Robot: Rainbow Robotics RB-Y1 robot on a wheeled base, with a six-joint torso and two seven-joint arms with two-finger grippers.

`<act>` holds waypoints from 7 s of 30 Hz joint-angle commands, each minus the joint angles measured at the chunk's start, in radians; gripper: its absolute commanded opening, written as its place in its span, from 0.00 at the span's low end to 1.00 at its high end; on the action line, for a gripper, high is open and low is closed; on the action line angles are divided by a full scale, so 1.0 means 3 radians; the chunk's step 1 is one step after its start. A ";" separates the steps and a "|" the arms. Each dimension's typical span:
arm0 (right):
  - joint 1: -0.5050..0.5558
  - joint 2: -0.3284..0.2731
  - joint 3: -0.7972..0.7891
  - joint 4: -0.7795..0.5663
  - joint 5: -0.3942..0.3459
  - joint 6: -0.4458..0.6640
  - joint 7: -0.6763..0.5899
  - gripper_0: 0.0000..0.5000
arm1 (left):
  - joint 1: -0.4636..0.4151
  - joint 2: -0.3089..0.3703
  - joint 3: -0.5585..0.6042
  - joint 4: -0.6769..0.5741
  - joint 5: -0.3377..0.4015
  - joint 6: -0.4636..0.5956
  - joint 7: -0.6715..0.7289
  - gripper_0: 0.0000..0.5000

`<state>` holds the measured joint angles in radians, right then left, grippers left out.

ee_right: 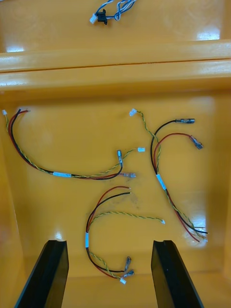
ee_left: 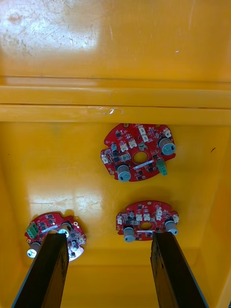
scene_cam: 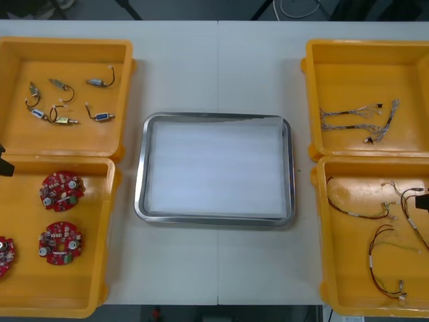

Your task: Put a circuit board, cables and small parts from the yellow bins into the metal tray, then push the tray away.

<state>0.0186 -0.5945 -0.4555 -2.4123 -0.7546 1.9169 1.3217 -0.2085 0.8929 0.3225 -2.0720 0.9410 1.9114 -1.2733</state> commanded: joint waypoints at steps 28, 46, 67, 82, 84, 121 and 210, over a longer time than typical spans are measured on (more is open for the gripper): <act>0.0066 -0.0105 -0.0098 -0.0043 -0.0021 0.0010 -0.0080 1.00 | 0.0051 0.0143 0.0101 -0.0093 0.0003 -0.0021 -0.0281 1.00; 0.0066 -0.0105 -0.0098 -0.0043 -0.0021 0.0010 -0.0080 1.00 | 0.0051 0.0143 0.0101 -0.0093 0.0003 -0.0021 -0.0281 1.00; 0.0066 -0.0105 -0.0098 -0.0043 -0.0021 0.0010 -0.0080 1.00 | 0.0051 0.0143 0.0101 -0.0093 0.0003 -0.0021 -0.0281 1.00; 0.0066 -0.0105 -0.0098 -0.0043 -0.0021 0.0010 -0.0080 1.00 | 0.0051 0.0143 0.0101 -0.0093 0.0003 -0.0021 -0.0281 1.00; 0.0066 -0.0105 -0.0098 -0.0043 -0.0021 0.0010 -0.0080 1.00 | 0.0051 0.0143 0.0101 -0.0093 0.0003 -0.0021 -0.0281 1.00; 0.0454 -0.0544 -0.0072 0.0161 -0.0098 -0.0141 0.0145 1.00 | 0.1058 0.0337 0.0152 -0.0047 0.0218 -0.1141 -0.0711 1.00; 0.0684 -0.0688 0.0905 0.2012 -0.0323 -0.2616 0.1817 0.00 | 0.2132 0.0511 -0.0666 0.0694 0.0151 -0.3170 -0.1191 0.00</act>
<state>0.2052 -0.7829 -0.1714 -1.8114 -0.8315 1.1296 1.8401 0.3939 1.0112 0.1339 -1.8669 0.9961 0.9706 -1.5590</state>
